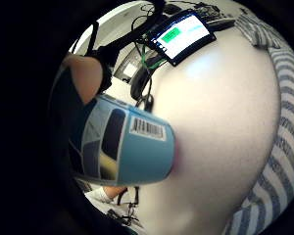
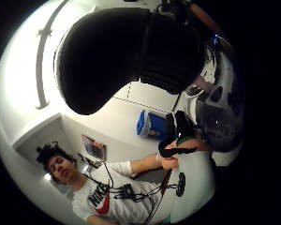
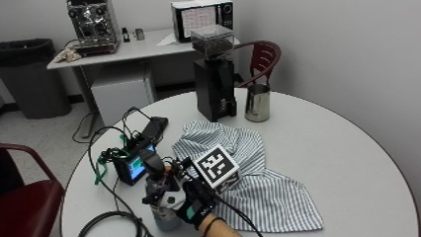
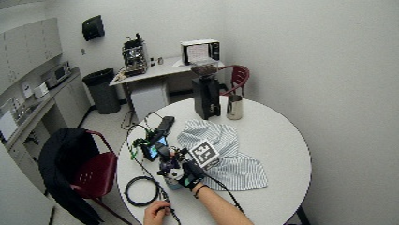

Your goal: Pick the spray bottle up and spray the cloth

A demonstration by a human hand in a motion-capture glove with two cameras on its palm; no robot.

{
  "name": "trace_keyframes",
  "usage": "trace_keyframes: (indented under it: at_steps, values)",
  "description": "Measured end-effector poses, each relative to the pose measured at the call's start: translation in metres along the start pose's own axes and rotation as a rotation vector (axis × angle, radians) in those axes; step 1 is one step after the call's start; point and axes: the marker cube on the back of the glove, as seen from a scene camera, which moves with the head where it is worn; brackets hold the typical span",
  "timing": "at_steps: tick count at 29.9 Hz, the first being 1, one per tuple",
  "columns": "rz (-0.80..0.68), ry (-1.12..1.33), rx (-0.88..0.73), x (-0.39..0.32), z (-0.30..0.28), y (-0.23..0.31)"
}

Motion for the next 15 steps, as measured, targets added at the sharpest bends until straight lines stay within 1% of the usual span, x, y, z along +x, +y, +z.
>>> trace_keyframes:
  at_steps: [7, 15]
  values:
    - [-0.003, -0.008, -0.021, 0.0028, 0.0039, 0.0047]
    - [-0.015, -0.046, -0.008, 0.0026, 0.002, 0.0059]
